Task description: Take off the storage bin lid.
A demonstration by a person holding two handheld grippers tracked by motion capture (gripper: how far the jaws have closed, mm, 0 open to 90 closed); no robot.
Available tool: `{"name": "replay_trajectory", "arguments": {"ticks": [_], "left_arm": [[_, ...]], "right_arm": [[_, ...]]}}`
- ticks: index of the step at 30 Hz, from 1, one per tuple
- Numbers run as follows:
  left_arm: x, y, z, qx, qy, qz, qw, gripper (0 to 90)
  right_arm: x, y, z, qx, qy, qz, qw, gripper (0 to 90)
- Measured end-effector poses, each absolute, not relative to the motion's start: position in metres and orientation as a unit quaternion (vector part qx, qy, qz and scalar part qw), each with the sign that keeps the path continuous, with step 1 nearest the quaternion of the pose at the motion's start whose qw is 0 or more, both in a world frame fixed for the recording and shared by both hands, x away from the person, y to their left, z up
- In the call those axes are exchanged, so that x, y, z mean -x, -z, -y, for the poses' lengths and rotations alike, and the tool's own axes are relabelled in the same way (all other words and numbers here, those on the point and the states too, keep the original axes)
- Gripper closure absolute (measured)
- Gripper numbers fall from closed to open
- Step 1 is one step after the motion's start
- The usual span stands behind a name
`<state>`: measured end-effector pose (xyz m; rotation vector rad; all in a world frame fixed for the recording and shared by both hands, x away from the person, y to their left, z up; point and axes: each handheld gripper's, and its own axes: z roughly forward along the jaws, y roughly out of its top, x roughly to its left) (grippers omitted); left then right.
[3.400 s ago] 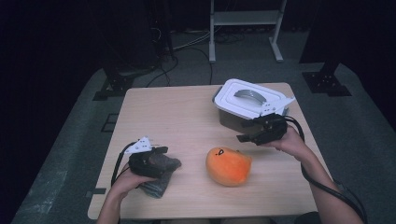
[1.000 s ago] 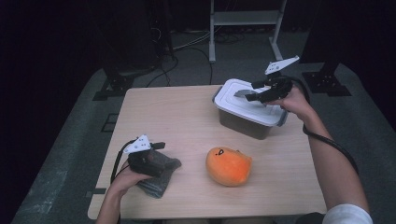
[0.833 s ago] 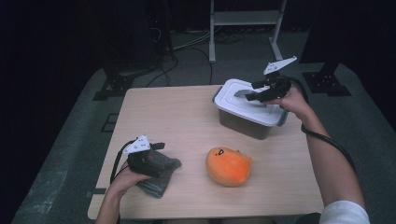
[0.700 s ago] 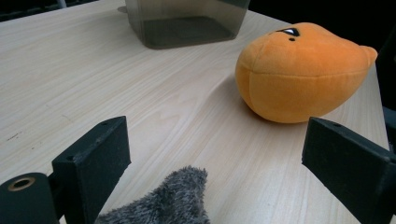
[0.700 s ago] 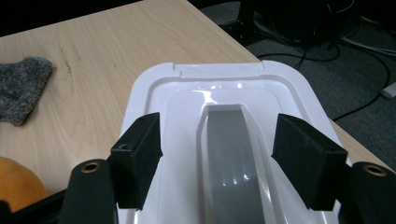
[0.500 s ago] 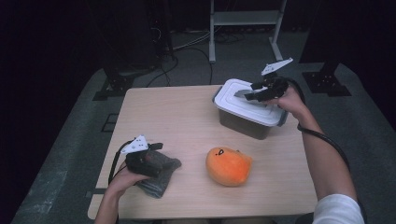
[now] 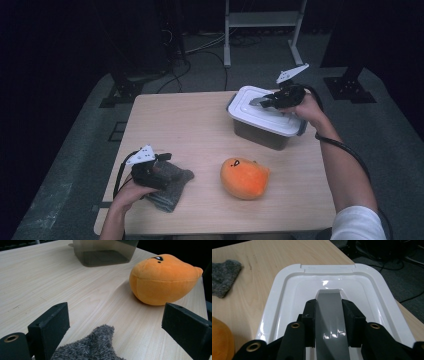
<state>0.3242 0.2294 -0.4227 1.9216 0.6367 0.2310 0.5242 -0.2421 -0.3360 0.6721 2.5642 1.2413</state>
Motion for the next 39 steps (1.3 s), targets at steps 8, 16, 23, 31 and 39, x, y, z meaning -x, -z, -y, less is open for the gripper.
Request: {"name": "replay_trajectory", "arguments": {"ticks": [8, 16, 23, 31, 39], "left_arm": [[-0.324, 0.422, -0.228, -0.805, -0.096, -0.262, 0.524, 6.9], [-0.324, 0.422, -0.229, -0.803, -0.095, -0.265, 0.526, 6.9], [-0.323, 0.422, -0.227, -0.803, -0.094, -0.263, 0.526, 6.9], [-0.323, 0.422, -0.228, -0.800, -0.094, -0.265, 0.529, 6.8], [-0.322, 0.422, -0.228, -0.800, -0.093, -0.265, 0.530, 6.9]], "right_arm": [[-0.512, 0.336, 0.222, -0.190, -0.425, -0.881, 0.083, 65.5], [-0.501, 0.335, 0.197, -0.149, -0.423, -0.891, 0.063, 65.4], [-0.492, 0.335, 0.181, -0.122, -0.427, -0.895, 0.051, 65.4], [-0.484, 0.336, 0.172, -0.106, -0.429, -0.896, 0.037, 65.4], [-0.480, 0.336, 0.169, -0.096, -0.430, -0.897, 0.031, 65.5]]}}
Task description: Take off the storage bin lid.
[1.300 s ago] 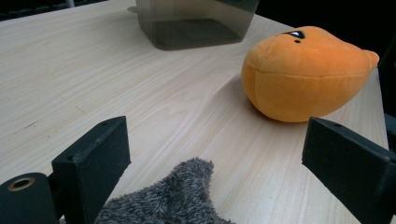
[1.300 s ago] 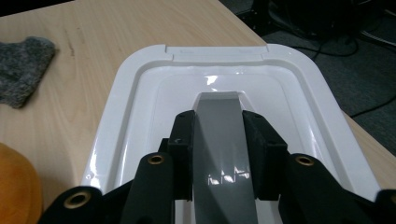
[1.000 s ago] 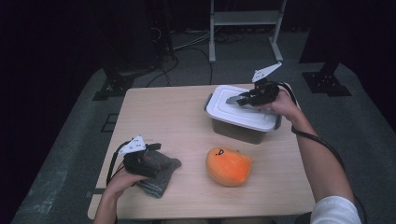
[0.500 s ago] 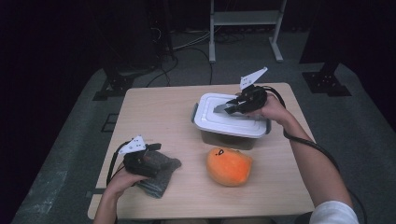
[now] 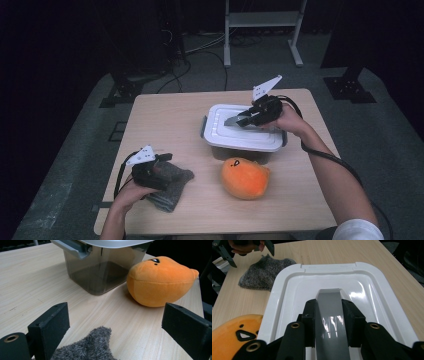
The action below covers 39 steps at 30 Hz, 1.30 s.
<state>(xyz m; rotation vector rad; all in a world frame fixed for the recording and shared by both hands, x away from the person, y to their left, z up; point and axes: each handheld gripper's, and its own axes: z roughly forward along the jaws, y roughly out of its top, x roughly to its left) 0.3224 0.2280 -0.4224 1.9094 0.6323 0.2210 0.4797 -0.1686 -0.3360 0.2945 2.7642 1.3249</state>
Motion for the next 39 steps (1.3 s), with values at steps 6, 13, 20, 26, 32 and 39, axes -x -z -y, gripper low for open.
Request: {"name": "replay_trajectory", "arguments": {"ticks": [6, 13, 20, 26, 32, 39], "left_arm": [[-0.321, 0.422, -0.228, -0.800, -0.092, -0.264, 0.531, 6.9], [-0.321, 0.422, -0.227, -0.801, -0.091, -0.263, 0.530, 6.9], [-0.321, 0.423, -0.227, -0.801, -0.090, -0.262, 0.530, 6.9], [-0.320, 0.422, -0.229, -0.800, -0.091, -0.264, 0.531, 6.8], [-0.319, 0.423, -0.229, -0.800, -0.091, -0.264, 0.531, 6.9], [-0.317, 0.423, -0.229, -0.800, -0.091, -0.264, 0.531, 6.8]], "right_arm": [[-0.476, 0.335, 0.165, -0.089, -0.425, -0.901, 0.027, 65.4], [-0.475, 0.334, 0.162, -0.083, -0.422, -0.902, 0.026, 65.4], [-0.473, 0.333, 0.160, -0.088, -0.418, -0.904, 0.028, 65.5], [-0.477, 0.331, 0.164, -0.108, -0.427, -0.897, 0.033, 65.6], [-0.475, 0.317, 0.179, -0.116, -0.443, -0.887, 0.052, 65.6], [-0.456, 0.294, 0.214, -0.129, -0.455, -0.878, 0.073, 65.6]]}}
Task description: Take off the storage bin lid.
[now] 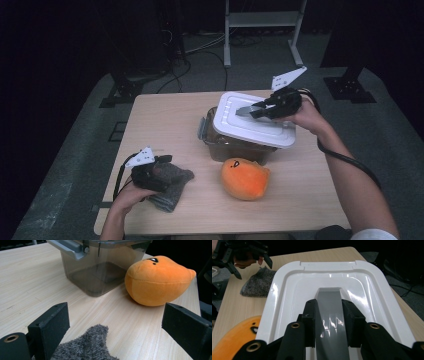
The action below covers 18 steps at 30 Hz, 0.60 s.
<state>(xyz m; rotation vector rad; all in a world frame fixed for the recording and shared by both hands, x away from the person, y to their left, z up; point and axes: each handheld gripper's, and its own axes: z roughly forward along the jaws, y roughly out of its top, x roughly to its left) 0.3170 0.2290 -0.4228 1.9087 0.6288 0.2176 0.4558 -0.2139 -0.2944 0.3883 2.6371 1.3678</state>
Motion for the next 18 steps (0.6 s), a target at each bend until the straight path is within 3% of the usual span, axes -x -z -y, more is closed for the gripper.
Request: {"name": "replay_trajectory", "arguments": {"ticks": [8, 18], "left_arm": [[-0.315, 0.420, -0.230, -0.795, -0.094, -0.264, 0.538, 6.9], [-0.313, 0.420, -0.230, -0.795, -0.096, -0.263, 0.538, 6.9]], "right_arm": [[-0.414, 0.286, 0.273, -0.154, -0.457, -0.870, 0.102, 65.6], [-0.362, 0.301, 0.351, -0.210, -0.453, -0.857, 0.125, 65.6]]}}
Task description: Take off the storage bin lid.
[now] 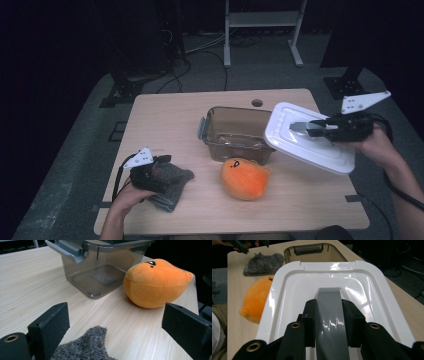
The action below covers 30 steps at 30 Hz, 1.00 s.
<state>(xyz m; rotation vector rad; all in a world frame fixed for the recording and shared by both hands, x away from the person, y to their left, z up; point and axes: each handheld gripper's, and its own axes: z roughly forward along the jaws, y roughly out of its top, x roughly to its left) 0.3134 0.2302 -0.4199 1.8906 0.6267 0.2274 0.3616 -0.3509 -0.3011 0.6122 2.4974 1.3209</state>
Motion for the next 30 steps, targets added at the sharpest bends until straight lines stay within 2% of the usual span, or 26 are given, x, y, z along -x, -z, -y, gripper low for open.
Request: {"name": "replay_trajectory", "arguments": {"ticks": [7, 13, 21, 30], "left_arm": [[-0.312, 0.420, -0.230, -0.796, -0.096, -0.262, 0.538, 6.9], [-0.312, 0.420, -0.232, -0.793, -0.099, -0.264, 0.541, 6.9], [-0.312, 0.420, -0.233, -0.793, -0.097, -0.263, 0.541, 6.8], [-0.311, 0.419, -0.232, -0.793, -0.096, -0.262, 0.541, 6.9]], "right_arm": [[-0.334, 0.319, 0.390, -0.245, -0.450, -0.848, 0.133, 65.5], [-0.326, 0.335, 0.405, -0.264, -0.446, -0.846, 0.129, 65.6], [-0.324, 0.372, 0.409, -0.280, -0.436, -0.848, 0.112, 65.5], [-0.327, 0.396, 0.401, -0.284, -0.432, -0.851, 0.096, 65.5]]}}
